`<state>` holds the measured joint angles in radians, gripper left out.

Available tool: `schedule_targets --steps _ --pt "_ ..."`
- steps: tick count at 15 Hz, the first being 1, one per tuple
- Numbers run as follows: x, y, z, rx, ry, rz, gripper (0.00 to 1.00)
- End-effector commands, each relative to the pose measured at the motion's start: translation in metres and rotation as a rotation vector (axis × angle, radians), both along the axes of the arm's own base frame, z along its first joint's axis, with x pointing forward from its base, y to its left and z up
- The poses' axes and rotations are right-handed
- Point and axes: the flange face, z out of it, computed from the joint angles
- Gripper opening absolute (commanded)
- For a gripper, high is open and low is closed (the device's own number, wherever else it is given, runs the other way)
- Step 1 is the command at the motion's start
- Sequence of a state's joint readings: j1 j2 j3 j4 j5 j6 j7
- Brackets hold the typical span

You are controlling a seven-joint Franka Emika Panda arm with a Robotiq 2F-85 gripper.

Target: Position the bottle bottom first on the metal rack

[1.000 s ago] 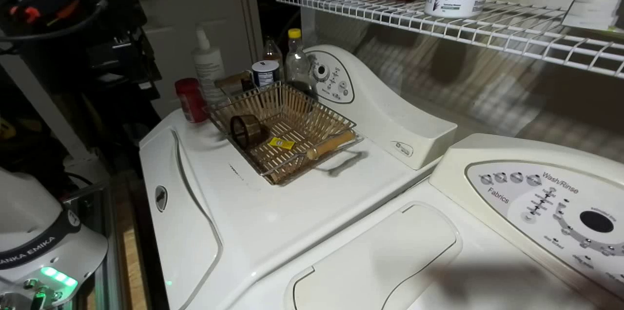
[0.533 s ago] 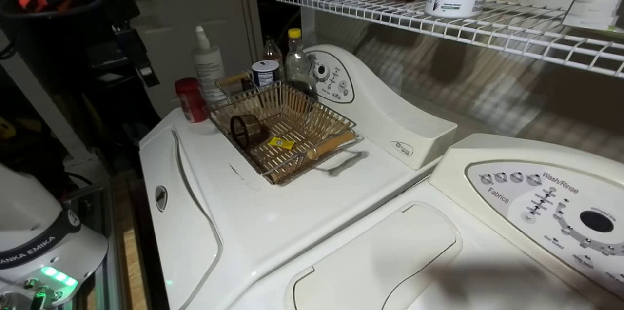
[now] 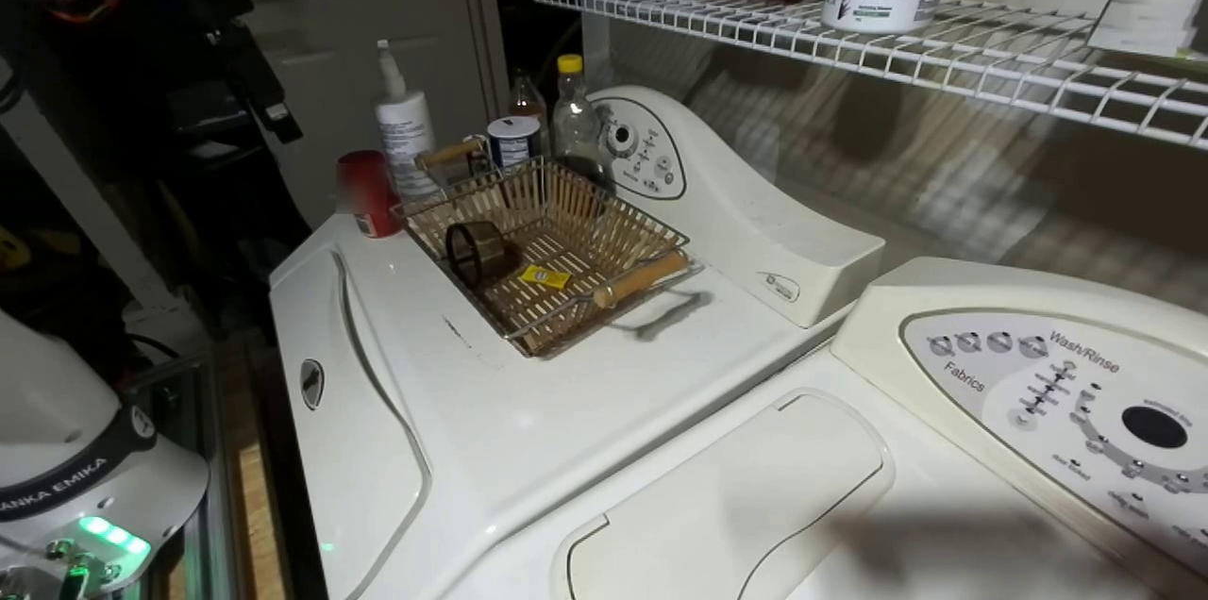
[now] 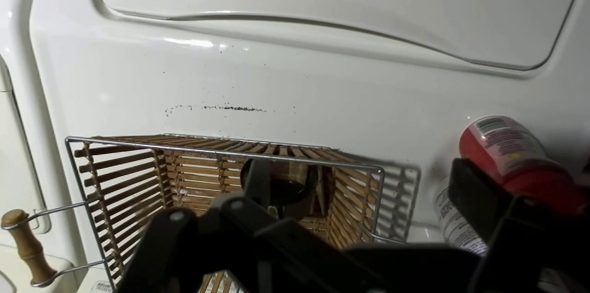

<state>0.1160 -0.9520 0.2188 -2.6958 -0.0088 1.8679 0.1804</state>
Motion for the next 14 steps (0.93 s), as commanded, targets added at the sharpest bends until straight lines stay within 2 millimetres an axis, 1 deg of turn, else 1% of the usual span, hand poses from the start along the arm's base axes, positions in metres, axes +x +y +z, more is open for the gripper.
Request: schedule_targets --steps 1,13,14 --pt "0.0001 0.0000 0.0006 0.000 0.001 0.000 1.00" --pt "0.0001 0.0000 0.0006 0.000 0.001 0.000 1.00" --pt "0.0043 0.0014 0.0081 -0.034 -0.009 0.026 1.00"
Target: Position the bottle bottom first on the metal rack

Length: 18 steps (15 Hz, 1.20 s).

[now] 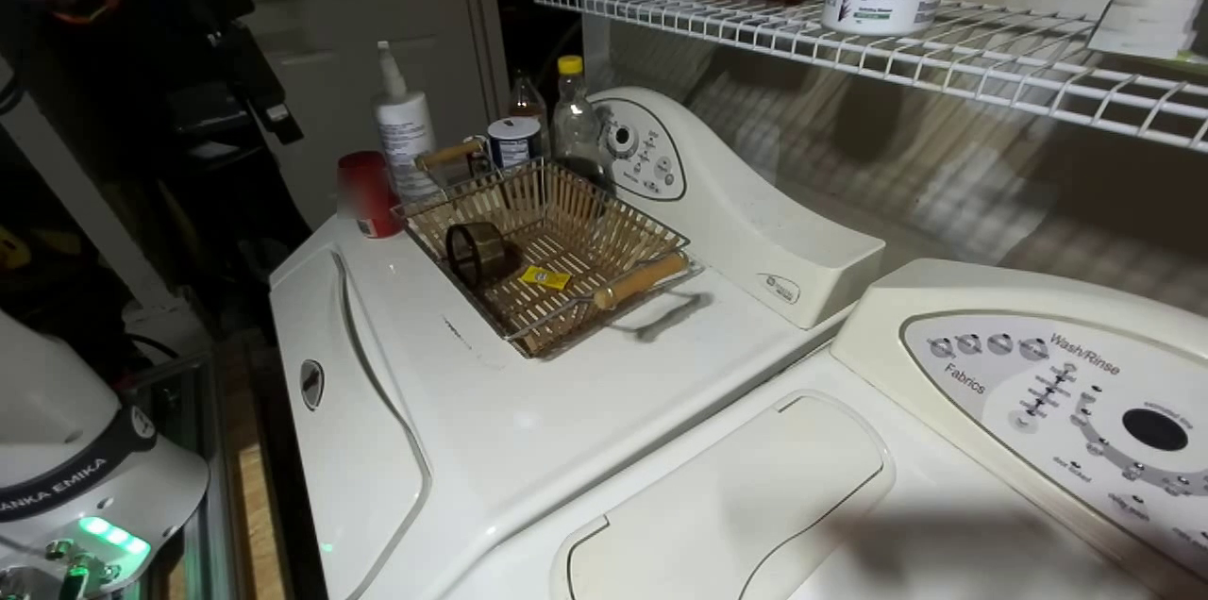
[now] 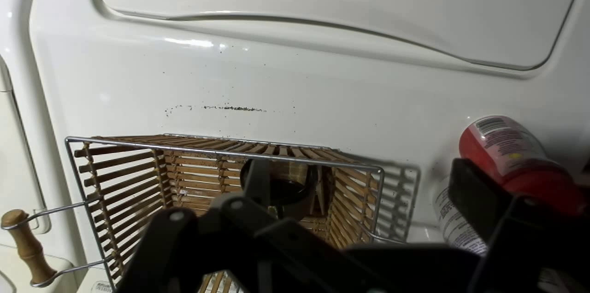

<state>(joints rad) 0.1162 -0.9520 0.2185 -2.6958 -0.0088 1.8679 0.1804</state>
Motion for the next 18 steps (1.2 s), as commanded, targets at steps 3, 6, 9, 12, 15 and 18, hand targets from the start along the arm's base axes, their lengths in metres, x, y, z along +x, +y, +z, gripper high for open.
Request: schedule_targets --steps 3,6,9,12,15,18 --pt "0.028 0.002 0.050 -0.170 -0.078 0.169 1.00" --pt "0.054 0.008 0.099 -0.277 -0.144 0.296 1.00" --pt "0.090 0.016 0.132 -0.340 -0.215 0.441 1.00" --pt "0.128 0.026 0.149 -0.382 -0.234 0.542 1.00" --pt "0.162 0.034 0.160 -0.428 -0.221 0.613 1.00" --pt "0.190 0.040 0.169 -0.474 -0.217 0.676 1.00"
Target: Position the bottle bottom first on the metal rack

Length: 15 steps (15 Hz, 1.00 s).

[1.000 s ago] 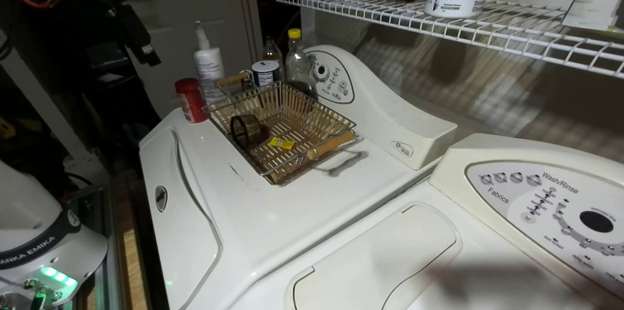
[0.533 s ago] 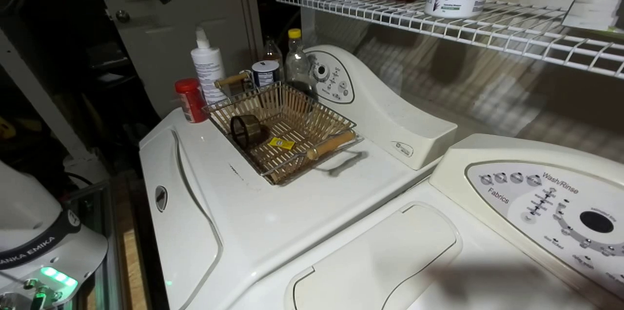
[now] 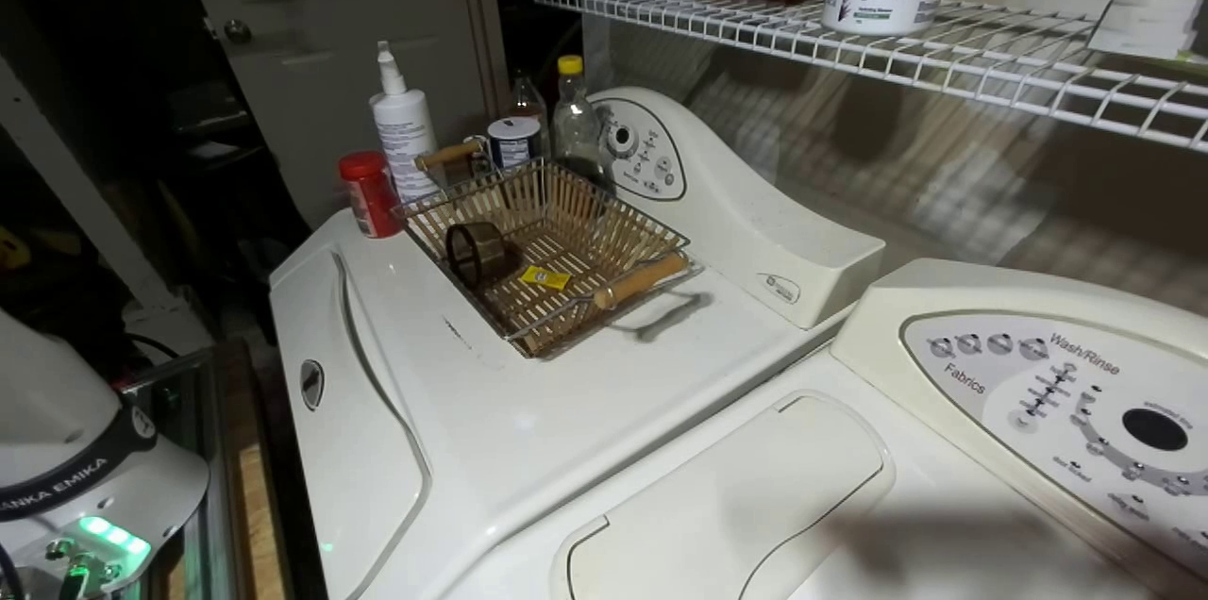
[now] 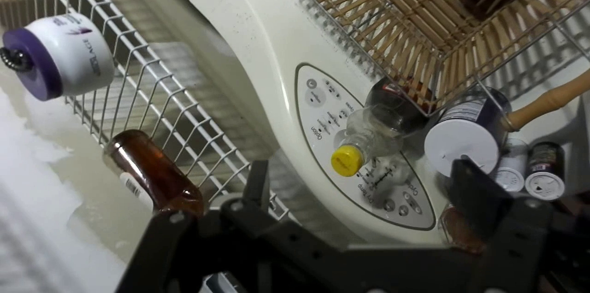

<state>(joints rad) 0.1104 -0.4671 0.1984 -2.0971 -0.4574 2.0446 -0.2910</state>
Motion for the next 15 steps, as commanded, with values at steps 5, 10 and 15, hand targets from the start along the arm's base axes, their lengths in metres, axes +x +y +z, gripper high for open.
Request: schedule_targets --steps 5,10,15 --pt "0.017 0.004 0.002 -0.015 0.011 0.020 1.00" --pt "0.015 0.004 0.003 -0.015 0.007 0.022 1.00" --pt "0.052 -0.009 0.019 -0.082 0.059 0.200 1.00"
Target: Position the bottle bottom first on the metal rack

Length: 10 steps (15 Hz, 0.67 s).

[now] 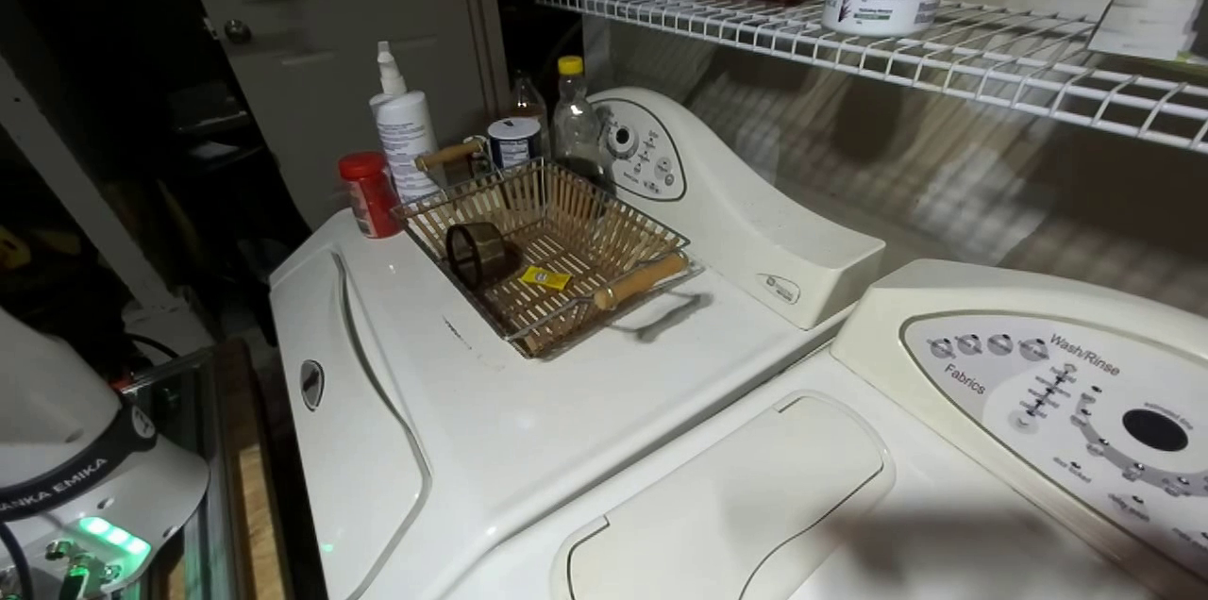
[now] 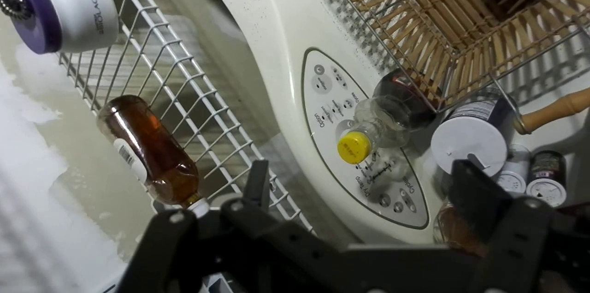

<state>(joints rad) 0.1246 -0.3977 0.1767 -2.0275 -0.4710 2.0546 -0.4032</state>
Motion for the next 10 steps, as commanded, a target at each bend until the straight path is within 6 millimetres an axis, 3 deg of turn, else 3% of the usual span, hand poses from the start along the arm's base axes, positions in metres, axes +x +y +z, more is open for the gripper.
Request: schedule_targets --steps 1,5,10 --pt "0.037 -0.014 0.017 -0.050 0.045 0.134 1.00" --pt "0.075 -0.033 0.030 -0.081 0.086 0.255 1.00" --pt "0.114 -0.044 0.021 -0.098 0.117 0.355 1.00"
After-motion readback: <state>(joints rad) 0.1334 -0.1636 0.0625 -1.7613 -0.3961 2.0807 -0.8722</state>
